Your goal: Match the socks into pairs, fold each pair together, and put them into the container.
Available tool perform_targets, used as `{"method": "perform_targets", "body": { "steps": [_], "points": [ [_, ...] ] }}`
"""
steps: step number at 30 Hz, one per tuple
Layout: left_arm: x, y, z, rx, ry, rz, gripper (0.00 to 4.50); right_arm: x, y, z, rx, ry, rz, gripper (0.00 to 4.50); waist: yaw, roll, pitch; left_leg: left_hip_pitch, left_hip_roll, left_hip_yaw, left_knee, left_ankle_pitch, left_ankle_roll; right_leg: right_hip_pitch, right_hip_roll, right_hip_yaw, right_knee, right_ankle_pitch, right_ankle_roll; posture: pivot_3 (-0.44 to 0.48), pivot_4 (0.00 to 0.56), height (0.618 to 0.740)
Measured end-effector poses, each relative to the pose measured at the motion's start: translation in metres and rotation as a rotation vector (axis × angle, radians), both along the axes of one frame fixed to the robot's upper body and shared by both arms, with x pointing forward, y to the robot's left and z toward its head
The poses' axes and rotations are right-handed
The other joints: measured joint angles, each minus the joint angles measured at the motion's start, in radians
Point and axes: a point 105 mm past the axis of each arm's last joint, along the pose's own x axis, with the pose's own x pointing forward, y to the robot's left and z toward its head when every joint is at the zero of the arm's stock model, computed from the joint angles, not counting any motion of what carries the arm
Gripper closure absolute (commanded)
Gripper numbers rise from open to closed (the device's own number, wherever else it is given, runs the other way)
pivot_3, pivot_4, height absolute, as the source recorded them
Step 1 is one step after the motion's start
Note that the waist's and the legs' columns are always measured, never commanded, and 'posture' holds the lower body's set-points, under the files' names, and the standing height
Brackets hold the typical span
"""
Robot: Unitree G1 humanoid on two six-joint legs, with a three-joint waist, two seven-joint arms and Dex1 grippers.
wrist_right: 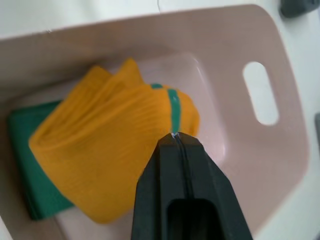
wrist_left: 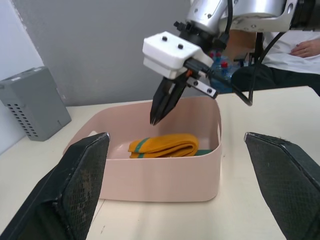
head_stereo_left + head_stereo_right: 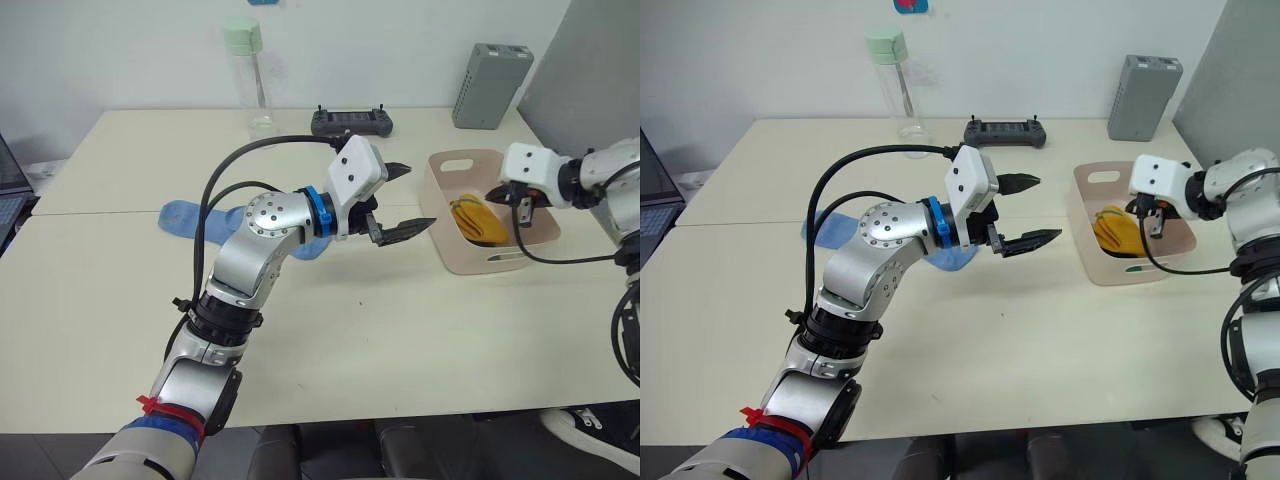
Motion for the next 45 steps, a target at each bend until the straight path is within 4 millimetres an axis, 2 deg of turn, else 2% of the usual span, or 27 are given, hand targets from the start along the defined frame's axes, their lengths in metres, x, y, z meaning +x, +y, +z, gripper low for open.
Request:
{"method": "perform_targets", "body": {
  "steps": [4, 11, 14, 18, 21, 23, 25, 27, 30, 32, 33, 36, 40, 42, 45],
  "points": [
    [0.0, 0.0, -0.001, 0.005, 0.009, 0.001, 0.0, 0.001, 0.002, -0.033, -0.007, 0.072, -0.014, 4.49, 0.001, 0.0, 0.0, 0.0, 0.0, 0.0, 0.0, 0.0, 0.0, 0.0, 0.0, 0.0, 0.0, 0.0, 0.0, 0.0, 0.15, 0.74],
    [0.0, 0.0, 0.0, 0.008, 0.01, 0.003, 0.0, 0.003, 0.001, -0.041, -0.007, 0.085, -0.026, 4.49, 0.002, 0.0, 0.0, 0.0, 0.0, 0.0, 0.0, 0.0, 0.0, 0.0, 0.0, 0.0, 0.0, 0.0, 0.0, 0.0, 0.15, 0.74],
    [0.0, 0.0, 0.0, 0.011, 0.007, 0.004, 0.0, 0.005, 0.002, -0.038, -0.003, 0.078, -0.027, 4.49, 0.001, 0.0, 0.0, 0.0, 0.0, -0.001, 0.0, 0.0, 0.0, 0.0, 0.0, 0.0, 0.0, 0.0, 0.0, 0.0, 0.15, 0.74],
    [0.002, 0.005, 0.0, 0.026, 0.005, 0.016, 0.0, 0.008, 0.002, -0.016, 0.001, 0.033, -0.022, 4.49, 0.001, 0.0, 0.0, 0.0, 0.0, 0.0, 0.0, 0.0, 0.0, 0.0, 0.0, 0.0, 0.0, 0.0, 0.0, 0.0, 0.15, 0.74],
    [0.004, 0.015, -0.002, 0.046, -0.002, 0.042, 0.0, 0.01, -0.002, 0.016, 0.019, -0.056, -0.031, 3.92, -0.001, 0.001, 0.0, 0.0, 0.0, 0.0, -0.001, 0.0, 0.0, 0.0, 0.0, 0.0, 0.0, 0.0, 0.0, 0.0, 0.15, 0.74],
    [0.008, 0.03, -0.003, 0.047, 0.001, 0.084, 0.0, 0.012, -0.002, 0.042, 0.05, -0.149, -0.038, 3.28, -0.004, 0.001, 0.0, 0.001, 0.0, 0.0, -0.001, 0.0, 0.0, 0.0, 0.0, 0.0, 0.0, 0.0, 0.0, 0.0, 0.15, 0.74],
    [0.012, 0.05, -0.008, 0.035, 0.016, 0.149, 0.0, 0.012, 0.014, 0.064, 0.165, -0.24, -0.012, 2.59, -0.008, 0.001, 0.0, 0.002, 0.001, 0.0, -0.002, 0.0, 0.0, 0.0, 0.0, 0.0, 0.001, 0.0, 0.0, 0.0, 0.15, 0.74],
    [0.015, 0.068, -0.019, 0.022, 0.058, 0.214, 0.0, 0.008, 0.041, 0.07, 0.309, -0.278, 0.048, 1.91, -0.011, 0.001, 0.0, 0.004, 0.002, -0.001, -0.002, 0.0, 0.0, 0.002, 0.001, 0.0, 0.002, 0.0, 0.0, 0.0, 0.15, 0.74],
    [0.015, 0.086, -0.034, -0.002, 0.095, 0.291, 0.0, -0.003, 0.078, 0.051, 0.473, -0.261, 0.081, 0.86, -0.002, 0.001, 0.0, 0.004, 0.001, -0.003, -0.001, 0.0, 0.0, 0.004, 0.001, -0.003, 0.002, 0.0, 0.0, 0.0, 0.15, 0.74],
    [0.015, 0.108, -0.048, -0.033, 0.123, 0.39, 0.0, -0.016, 0.109, 0.035, 0.633, -0.248, 0.083, 0.15, 0.002, 0.002, -0.001, 0.004, 0.001, -0.004, -0.001, 0.0, 0.0, 0.004, 0.001, -0.003, 0.002, 0.0, 0.0, 0.0, 0.15, 0.74],
    [0.015, 0.119, -0.055, -0.05, 0.141, 0.441, 0.0, -0.023, 0.122, 0.027, 0.709, -0.241, 0.073, 0.04, 0.002, 0.002, -0.001, 0.003, 0.001, -0.005, -0.001, 0.0, 0.0, 0.004, 0.001, -0.004, 0.002, 0.0, 0.0, 0.0, 0.15, 0.74],
    [0.008, 0.147, -0.078, -0.075, 0.195, 0.566, 0.0, -0.048, 0.142, 0.006, 0.814, -0.234, 0.037, 0.04, 0.009, 0.001, -0.001, 0.003, 0.001, -0.007, 0.0, 0.0, 0.0, 0.007, 0.001, -0.007, 0.001, 0.0, -0.001, 0.0, 0.15, 0.74],
    [-0.005, 0.181, -0.105, -0.098, 0.23, 0.751, 0.0, -0.074, 0.156, -0.05, 0.898, -0.128, -0.074, 0.04, 0.018, -0.001, -0.002, 0.006, 0.001, -0.006, 0.0, 0.0, 0.0, 0.01, 0.0, -0.006, -0.001, -0.001, -0.001, 0.0, 0.15, 0.74],
    [-0.013, 0.196, -0.115, -0.135, 0.245, 0.844, 0.0, -0.081, 0.154, -0.077, 0.923, -0.089, -0.172, 0.04, 0.02, -0.001, -0.002, 0.008, 0.001, -0.005, 0.0, 0.0, -0.001, 0.011, 0.0, -0.005, -0.001, -0.002, 0.0, 0.0, 0.15, 0.74],
    [-0.033, 0.211, -0.133, -0.12, 0.251, 0.938, 0.0, -0.09, 0.145, -0.096, 0.907, -0.116, -0.245, 0.04, 0.018, -0.003, -0.003, 0.012, 0.001, -0.004, 0.0, 0.0, -0.001, 0.014, 0.0, -0.003, -0.001, -0.006, -0.003, 0.0, 0.15, 0.74]
  ]
}}
